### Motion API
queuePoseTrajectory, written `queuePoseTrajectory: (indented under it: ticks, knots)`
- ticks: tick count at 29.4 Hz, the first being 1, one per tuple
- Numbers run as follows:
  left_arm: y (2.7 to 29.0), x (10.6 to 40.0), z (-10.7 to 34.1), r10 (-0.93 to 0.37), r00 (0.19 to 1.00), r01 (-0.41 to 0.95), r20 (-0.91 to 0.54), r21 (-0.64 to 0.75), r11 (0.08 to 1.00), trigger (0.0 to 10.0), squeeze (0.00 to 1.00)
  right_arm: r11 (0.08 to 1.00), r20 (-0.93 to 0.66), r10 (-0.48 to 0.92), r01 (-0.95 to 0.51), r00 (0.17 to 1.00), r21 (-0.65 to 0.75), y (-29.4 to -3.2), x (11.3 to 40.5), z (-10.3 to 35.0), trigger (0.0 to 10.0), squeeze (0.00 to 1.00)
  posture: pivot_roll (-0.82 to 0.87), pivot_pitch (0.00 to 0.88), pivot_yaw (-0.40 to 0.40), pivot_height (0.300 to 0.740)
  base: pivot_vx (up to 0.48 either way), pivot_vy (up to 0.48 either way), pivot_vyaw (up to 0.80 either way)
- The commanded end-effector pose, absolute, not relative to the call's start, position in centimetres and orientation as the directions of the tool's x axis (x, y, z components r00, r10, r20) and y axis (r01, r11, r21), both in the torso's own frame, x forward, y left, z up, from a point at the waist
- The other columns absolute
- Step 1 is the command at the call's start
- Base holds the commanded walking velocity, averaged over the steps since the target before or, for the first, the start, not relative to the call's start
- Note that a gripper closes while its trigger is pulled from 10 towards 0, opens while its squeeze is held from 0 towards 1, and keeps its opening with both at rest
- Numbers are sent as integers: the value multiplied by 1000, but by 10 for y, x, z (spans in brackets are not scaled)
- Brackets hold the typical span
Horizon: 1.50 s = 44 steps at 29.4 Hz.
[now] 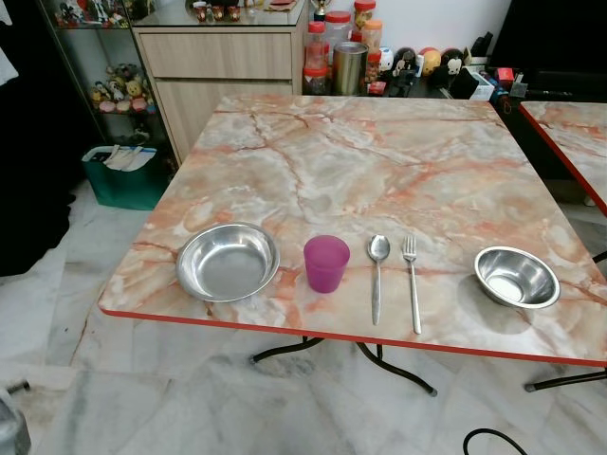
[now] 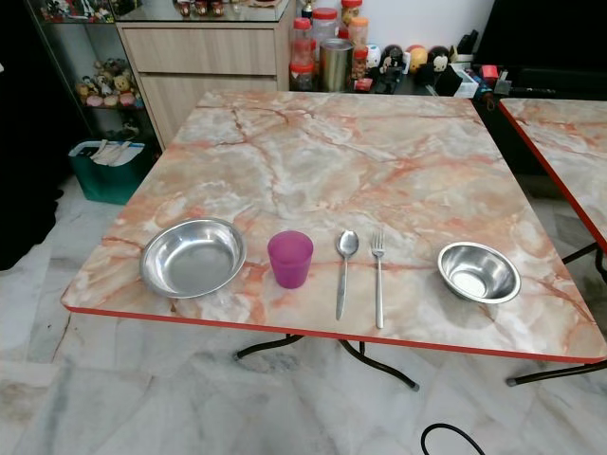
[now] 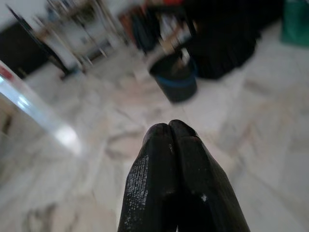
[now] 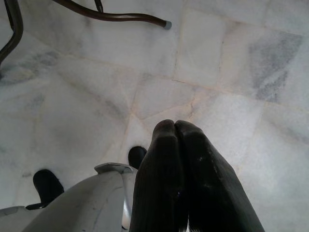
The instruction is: Setting the table
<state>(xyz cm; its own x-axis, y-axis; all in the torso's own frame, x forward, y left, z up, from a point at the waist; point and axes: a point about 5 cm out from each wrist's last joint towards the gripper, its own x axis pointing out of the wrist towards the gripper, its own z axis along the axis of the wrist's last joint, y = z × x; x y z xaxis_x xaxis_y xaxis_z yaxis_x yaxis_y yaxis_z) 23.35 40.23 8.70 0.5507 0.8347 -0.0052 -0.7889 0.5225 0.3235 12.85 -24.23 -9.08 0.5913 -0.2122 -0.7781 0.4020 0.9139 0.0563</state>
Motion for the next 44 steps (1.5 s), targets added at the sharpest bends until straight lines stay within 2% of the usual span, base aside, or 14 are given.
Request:
queuePoseTrajectory:
  ticks: [1,6,8,9,12,13,14,17,23,24,25,26,36,44]
  knots:
    - [407,242,110,831,547,-812,101,303,498,10000,0,905,-792,-217,422,570,56,-243,122,-93,10000,0,3,107,23,740,0,0,0]
    - [390,283,160,690,680,-731,248,163,662,10000,0,905,-794,-215,421,568,57,-243,122,-93,10000,0,5,114,19,740,0,0,0]
    - [364,313,182,529,806,-567,266,89,819,10000,0,905,-796,-214,421,565,55,-243,121,-94,10000,0,6,114,19,740,0,0,0]
    - [364,313,182,529,806,-567,266,89,819,10000,0,905,-796,-214,421,565,55,-243,121,-94,10000,0,6,114,19,740,0,0,0]
    - [332,336,189,337,909,-348,245,5,937,10000,0,904,-797,-217,423,564,53,-243,121,-94,10000,0,1,118,22,740,0,0,0]
    - [332,336,189,337,909,-348,245,5,937,10000,0,904,-797,-217,423,564,53,-243,121,-94,10000,0,1,118,22,740,0,0,0]
    - [312,346,190,229,945,-214,233,-88,973,10000,0,903,-797,-218,426,563,54,-243,120,-94,10000,0,-1,121,26,740,0,0,0]
    - [288,353,184,73,976,-35,208,-182,983,10000,0,901,-798,-219,430,561,54,-242,118,-95,10000,0,-4,121,28,740,0,0,0]
    - [268,353,174,-71,982,112,177,-234,966,10000,0,898,-798,-221,437,561,58,-242,117,-95,10000,0,-2,126,33,740,0,0,0]
    - [266,353,173,-75,982,117,174,-252,961,10000,322,898,-798,-221,436,561,58,-241,117,-95,10000,0,-2,126,33,740,0,0,0]
    - [266,352,173,-76,982,121,172,-267,956,10000,322,898,-798,-221,436,561,58,-241,117,-95,10000,0,-2,126,33,740,0,0,0]
    - [265,352,173,-93,980,140,173,-278,950,10000,1000,899,-798,-220,435,561,58,-241,117,-95,10000,0,0,127,35,740,0,0,0]
    - [242,350,179,-270,948,313,169,-336,888,10000,1000,898,-794,-218,435,568,64,-238,119,-95,10000,0,3,129,40,740,0,0,0]
    - [228,351,171,-308,945,327,111,-384,864,10000,1000,896,-798,-220,439,561,62,-239,117,-96,10000,0,4,138,45,740,0,0,0]
